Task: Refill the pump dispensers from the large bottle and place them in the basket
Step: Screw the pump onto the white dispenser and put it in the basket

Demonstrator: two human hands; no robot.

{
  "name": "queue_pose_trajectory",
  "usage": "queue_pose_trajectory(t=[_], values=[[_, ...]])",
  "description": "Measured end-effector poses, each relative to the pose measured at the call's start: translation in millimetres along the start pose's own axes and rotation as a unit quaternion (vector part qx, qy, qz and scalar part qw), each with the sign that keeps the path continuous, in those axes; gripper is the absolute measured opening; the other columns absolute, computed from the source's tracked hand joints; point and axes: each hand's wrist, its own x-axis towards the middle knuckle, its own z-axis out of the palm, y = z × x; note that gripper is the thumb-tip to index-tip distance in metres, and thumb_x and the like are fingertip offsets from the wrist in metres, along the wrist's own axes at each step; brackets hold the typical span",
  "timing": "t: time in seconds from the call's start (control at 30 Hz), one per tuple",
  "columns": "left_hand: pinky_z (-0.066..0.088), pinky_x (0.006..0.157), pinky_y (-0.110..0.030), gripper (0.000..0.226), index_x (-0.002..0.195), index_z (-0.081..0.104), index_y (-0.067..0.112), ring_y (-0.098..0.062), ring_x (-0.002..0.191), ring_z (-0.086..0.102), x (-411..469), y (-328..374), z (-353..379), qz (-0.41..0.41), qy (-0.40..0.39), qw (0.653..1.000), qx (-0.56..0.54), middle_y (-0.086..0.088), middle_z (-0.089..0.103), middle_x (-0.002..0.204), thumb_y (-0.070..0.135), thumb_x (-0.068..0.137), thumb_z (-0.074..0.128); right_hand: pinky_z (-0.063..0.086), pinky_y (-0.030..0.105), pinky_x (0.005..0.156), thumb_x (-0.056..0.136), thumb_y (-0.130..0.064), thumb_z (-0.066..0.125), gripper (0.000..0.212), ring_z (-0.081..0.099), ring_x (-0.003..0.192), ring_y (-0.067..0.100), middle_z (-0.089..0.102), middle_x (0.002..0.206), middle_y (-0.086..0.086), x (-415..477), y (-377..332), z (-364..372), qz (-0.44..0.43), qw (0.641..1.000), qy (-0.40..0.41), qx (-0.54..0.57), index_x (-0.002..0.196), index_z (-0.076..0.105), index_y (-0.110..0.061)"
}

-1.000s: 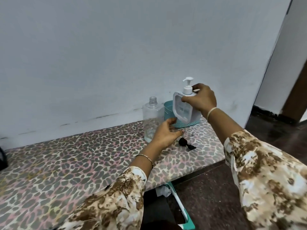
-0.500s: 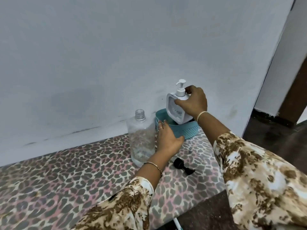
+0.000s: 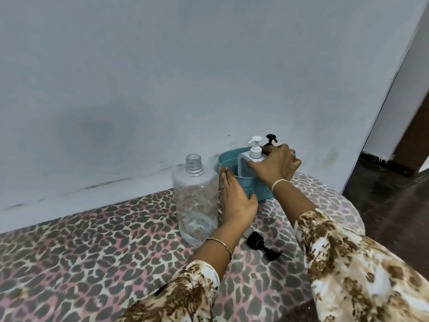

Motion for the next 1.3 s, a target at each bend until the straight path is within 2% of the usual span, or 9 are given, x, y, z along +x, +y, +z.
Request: queue_pose_trajectory(t=[0.23,0.47,0.8,0.97,1.1,1.23,1.3], values=[[0.005,0.121,-0.031,0.094,0.152,-0.004,0.008,-0.017,0.149,-0.005,-2.5,-0.3,-0.1,0.002,-0.007,1.0,-0.007,-0.005,-0.009,0.162,0.022,0.088,0.064,0.029,0.038,0.087,0.065,-0.058,0.071,0.043,0.049,0.107,0.028,0.056,0.101,0.004,-1.2,-6.0,0.4,-0.004,0.999,0.014,-0.038,0.096,0.073,-0.029],[0.009,0.122,-0.035,0.097,0.152,-0.007,0.009,-0.018,0.149,-0.005,-3.0,2.4,-2.5,-0.009,-0.024,1.0,0.004,-0.004,-0.012,0.162,0.024,0.088,0.065,0.032,0.04,0.085,0.06,-0.062,0.071,0.039,0.056,0.098,0.024,0.063,0.09,0.0,0.8,0.5,1.7,0.024,1.0,0.0,-0.019,0.079,0.072,-0.028],[0.012,0.122,-0.037,0.097,0.152,-0.005,0.009,-0.02,0.149,0.001,-3.7,0.5,-6.5,0.0,-0.031,0.999,0.013,-0.004,-0.008,0.162,0.023,0.087,0.065,0.031,0.04,0.086,0.065,-0.063,0.071,0.047,0.054,0.104,0.026,0.061,0.101,0.003,0.5,5.7,8.2,0.026,0.999,0.0,-0.03,0.096,0.073,-0.028],[0.006,0.118,-0.027,0.094,0.152,-0.003,0.006,-0.019,0.149,-0.002,-5.4,9.1,-14.8,-0.012,-0.049,0.999,-0.007,-0.007,-0.008,0.162,0.02,0.088,0.065,0.028,0.042,0.094,0.069,-0.069,0.065,0.057,0.048,0.114,0.026,0.055,0.116,0.004,-11.8,10.0,0.2,0.037,0.999,-0.017,-0.007,0.112,0.066,-0.033],[0.005,0.114,-0.021,0.087,0.153,0.0,0.007,-0.018,0.149,-0.002,-14.5,17.3,-22.3,0.019,-0.055,0.998,-0.025,-0.007,-0.007,0.162,0.014,0.091,0.06,0.025,0.044,0.099,0.077,-0.053,0.062,0.043,0.045,0.119,0.024,0.053,0.122,0.002,-33.9,10.0,-11.1,0.067,0.996,0.01,0.061,0.114,0.061,-0.03],[0.007,0.109,-0.014,0.077,0.154,0.006,0.01,-0.015,0.148,0.009,-43.2,27.4,-29.0,0.051,-0.05,0.995,-0.068,-0.004,0.001,0.162,0.01,0.094,0.054,0.023,0.043,0.1,0.083,-0.037,0.061,0.03,0.046,0.121,0.021,0.053,0.124,-0.002,-66.5,11.3,-30.6,0.089,0.988,0.009,0.13,0.111,0.061,-0.029],[0.022,0.105,-0.009,0.069,0.153,0.017,0.013,-0.007,0.136,0.035,-61.7,28.0,-34.7,0.045,-0.024,0.99,-0.13,0.002,0.023,0.157,0.007,0.094,0.052,0.025,0.042,0.1,0.083,-0.033,0.061,0.026,0.047,0.118,0.019,0.054,0.12,-0.003,-86.1,12.0,-38.3,0.08,0.983,0.003,0.167,0.109,0.061,-0.029]])
